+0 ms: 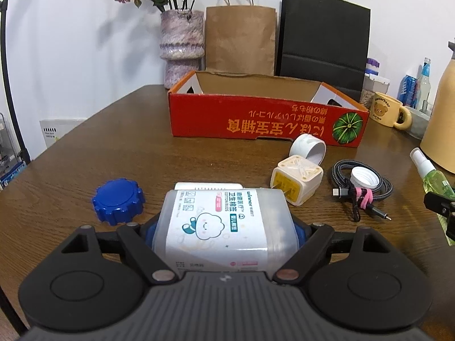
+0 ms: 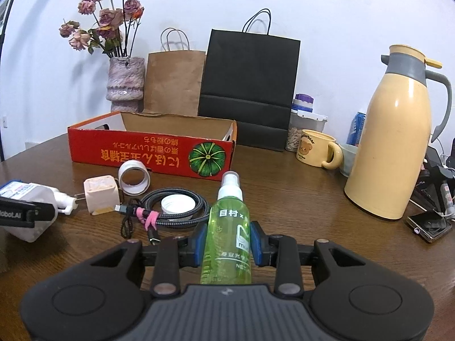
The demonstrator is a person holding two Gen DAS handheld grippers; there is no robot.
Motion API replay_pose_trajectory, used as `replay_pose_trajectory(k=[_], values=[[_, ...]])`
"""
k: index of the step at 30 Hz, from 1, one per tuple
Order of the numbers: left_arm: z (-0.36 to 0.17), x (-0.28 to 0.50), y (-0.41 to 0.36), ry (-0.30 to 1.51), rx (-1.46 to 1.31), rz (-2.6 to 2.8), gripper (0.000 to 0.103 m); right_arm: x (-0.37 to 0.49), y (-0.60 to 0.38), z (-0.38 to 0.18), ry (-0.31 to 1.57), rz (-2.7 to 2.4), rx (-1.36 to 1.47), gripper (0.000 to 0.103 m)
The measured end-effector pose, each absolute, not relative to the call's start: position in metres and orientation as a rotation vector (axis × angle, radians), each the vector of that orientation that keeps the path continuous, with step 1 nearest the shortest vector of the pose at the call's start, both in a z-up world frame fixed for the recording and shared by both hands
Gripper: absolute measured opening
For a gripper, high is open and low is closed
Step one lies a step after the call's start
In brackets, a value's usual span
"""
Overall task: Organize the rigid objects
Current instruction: 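Close the left gripper on the white plastic bottle and hold the spray bottle, then carry the white wipes container left and green spray bottle right over the red box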
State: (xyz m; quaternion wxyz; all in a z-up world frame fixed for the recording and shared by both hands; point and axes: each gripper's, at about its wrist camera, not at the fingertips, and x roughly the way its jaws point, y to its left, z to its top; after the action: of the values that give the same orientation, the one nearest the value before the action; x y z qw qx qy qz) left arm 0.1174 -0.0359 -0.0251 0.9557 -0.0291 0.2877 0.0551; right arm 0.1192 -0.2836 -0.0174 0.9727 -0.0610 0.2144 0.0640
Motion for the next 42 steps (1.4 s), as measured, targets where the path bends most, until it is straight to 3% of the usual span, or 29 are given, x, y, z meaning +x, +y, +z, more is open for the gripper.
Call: replay_pose_trajectory(k=[20, 42], values=[[0.015, 0.102, -0.028, 0.503, -0.069, 0.03, 0.084, 0.122, -0.28, 0.002, 0.376, 0.133, -0.061, 0.031], [0.067, 0.144, -0.029, 0.393, -0.08, 0.012, 0.084, 0.148, -0.245, 0.041, 0.314, 0.168, -0.076, 0.03]])
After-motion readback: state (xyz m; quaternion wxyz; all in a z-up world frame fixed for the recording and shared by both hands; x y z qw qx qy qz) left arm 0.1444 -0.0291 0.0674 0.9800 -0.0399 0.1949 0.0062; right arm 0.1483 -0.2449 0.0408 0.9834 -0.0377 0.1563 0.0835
